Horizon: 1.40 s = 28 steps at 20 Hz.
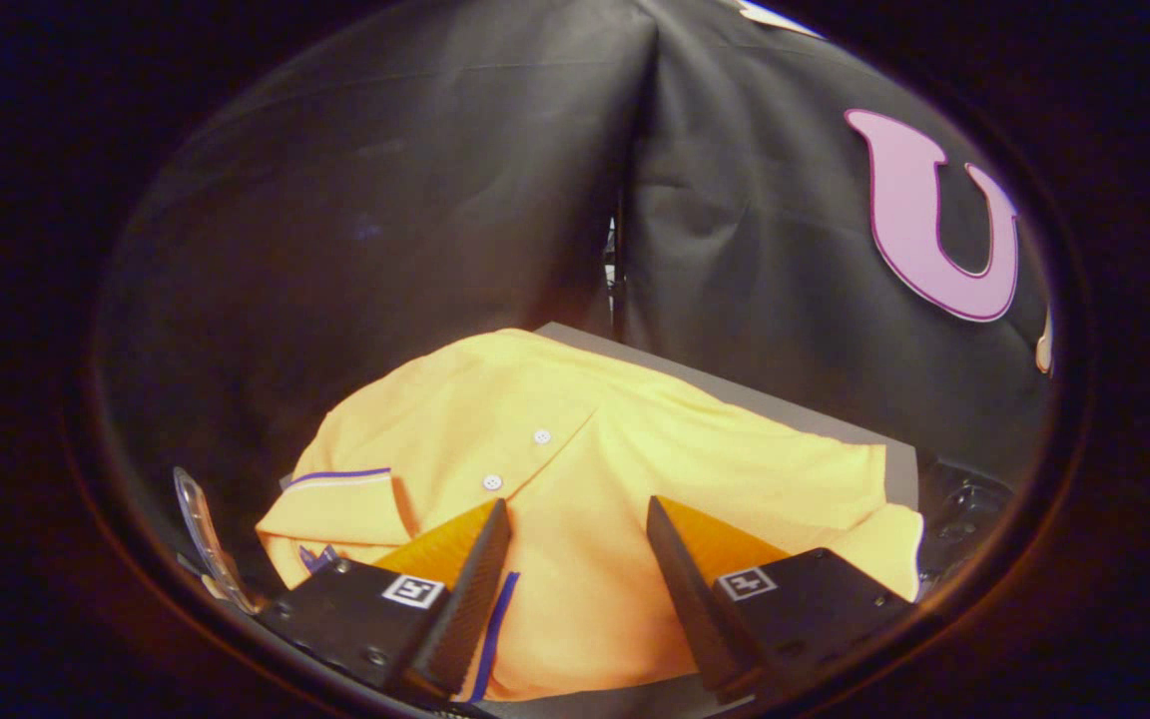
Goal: Put the clothes into the washing machine and then close the washing machine lid.
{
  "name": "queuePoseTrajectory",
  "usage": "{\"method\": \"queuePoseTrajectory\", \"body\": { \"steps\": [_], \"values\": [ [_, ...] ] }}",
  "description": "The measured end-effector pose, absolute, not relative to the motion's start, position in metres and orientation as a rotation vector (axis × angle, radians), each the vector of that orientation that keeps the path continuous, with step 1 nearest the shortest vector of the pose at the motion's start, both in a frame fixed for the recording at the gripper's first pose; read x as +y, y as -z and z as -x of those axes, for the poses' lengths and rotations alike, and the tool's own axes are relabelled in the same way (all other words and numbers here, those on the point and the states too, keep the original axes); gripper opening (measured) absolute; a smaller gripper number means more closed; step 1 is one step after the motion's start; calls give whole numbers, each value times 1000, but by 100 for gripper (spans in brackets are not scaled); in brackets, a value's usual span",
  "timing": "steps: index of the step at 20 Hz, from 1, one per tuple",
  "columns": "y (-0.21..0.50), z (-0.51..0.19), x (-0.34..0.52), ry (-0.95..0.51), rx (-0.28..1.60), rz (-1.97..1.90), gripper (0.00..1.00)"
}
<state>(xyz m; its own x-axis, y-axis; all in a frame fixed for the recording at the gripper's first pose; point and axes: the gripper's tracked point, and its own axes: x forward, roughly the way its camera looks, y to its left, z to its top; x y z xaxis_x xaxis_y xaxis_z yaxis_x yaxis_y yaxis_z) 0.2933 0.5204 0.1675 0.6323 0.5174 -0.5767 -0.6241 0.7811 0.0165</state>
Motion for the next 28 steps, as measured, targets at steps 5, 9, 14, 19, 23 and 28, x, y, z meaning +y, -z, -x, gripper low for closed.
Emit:
{"method": "queuePoseTrajectory", "body": {
  "steps": [5,9,14,19,23,28],
  "values": [
    [-166,-289,530,-690,601,178,5],
    [-173,-289,526,-704,580,146,0],
    [-184,-300,511,-655,548,122,0],
    [-197,-314,450,-503,486,135,0],
    [-220,-336,375,-337,418,128,0],
    [-230,-347,271,-113,360,138,0]
  ]
}}
